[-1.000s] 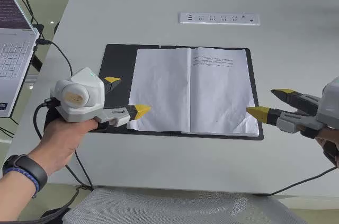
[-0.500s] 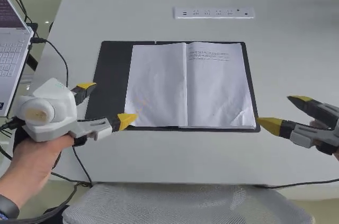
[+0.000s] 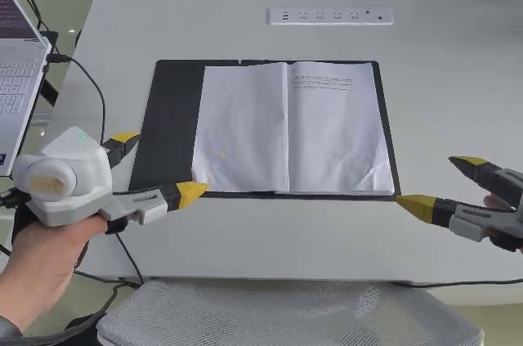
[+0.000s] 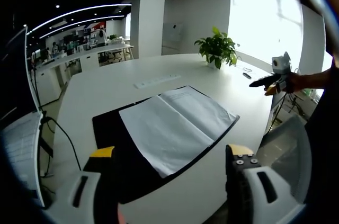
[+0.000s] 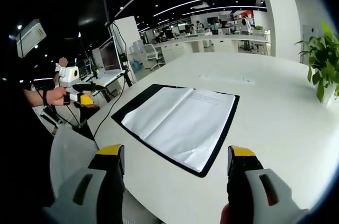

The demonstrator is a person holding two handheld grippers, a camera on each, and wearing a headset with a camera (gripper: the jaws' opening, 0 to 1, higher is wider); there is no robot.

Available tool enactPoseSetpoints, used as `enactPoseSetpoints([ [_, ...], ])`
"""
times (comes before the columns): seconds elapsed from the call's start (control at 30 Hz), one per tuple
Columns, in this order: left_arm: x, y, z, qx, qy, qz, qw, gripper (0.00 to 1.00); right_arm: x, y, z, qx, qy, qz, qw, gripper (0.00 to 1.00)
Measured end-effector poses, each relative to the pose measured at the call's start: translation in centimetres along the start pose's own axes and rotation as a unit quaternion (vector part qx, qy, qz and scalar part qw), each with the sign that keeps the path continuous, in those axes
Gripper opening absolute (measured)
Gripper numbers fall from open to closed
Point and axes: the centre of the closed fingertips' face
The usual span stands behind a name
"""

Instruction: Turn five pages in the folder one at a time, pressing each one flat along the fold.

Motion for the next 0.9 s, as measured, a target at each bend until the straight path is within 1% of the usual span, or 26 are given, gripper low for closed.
enactPoseSetpoints([
  [0.13,0.1,0.1,0.1,0.000,0.000,-0.001,1.0000,0.84,0.0,-0.1,0.0,0.000,0.001,0.000,1.0000,0.79],
  [0.33,0.4,0.7,0.6,-0.001,0.006,-0.009,0.9999,0.84,-0.2,-0.2,-0.2,-0.004,0.001,0.002,1.0000,0.80],
  [0.5,1.3,2.0,1.5,0.001,0.014,-0.026,0.9996,0.84,-0.2,-0.5,-0.4,-0.007,0.001,0.000,1.0000,0.81],
  [0.57,1.6,2.6,1.6,0.001,0.018,-0.032,0.9993,0.84,-0.1,-0.6,-0.5,-0.007,0.001,-0.001,1.0000,0.81],
  [0.67,2.0,3.2,1.7,-0.001,0.020,-0.040,0.9990,0.84,0.0,-0.8,-0.7,-0.008,0.003,-0.004,1.0000,0.81],
  [0.7,2.3,3.6,1.8,-0.002,0.020,-0.046,0.9987,0.84,0.0,-0.9,-0.7,-0.008,0.004,-0.005,0.9999,0.81],
  [0.77,2.5,4.0,1.7,-0.004,0.024,-0.048,0.9986,0.84,0.0,-0.9,-0.8,-0.008,0.004,-0.005,0.9999,0.81],
  [0.8,2.7,4.3,1.6,-0.006,0.027,-0.050,0.9983,0.84,-0.1,-1.0,-0.8,-0.008,0.004,-0.005,0.9999,0.81],
  [0.9,3.3,5.1,1.7,-0.007,0.026,-0.058,0.9979,0.84,0.1,-1.0,-0.8,-0.008,0.002,-0.005,1.0000,0.81],
])
Point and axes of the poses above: the centre of the closed fingertips' face, and the gripper's own axes: y roughly forward along the fingers, x roughly to its right, z roughly out of its top, and after that the axes turned 8 degrees about x, right-handed
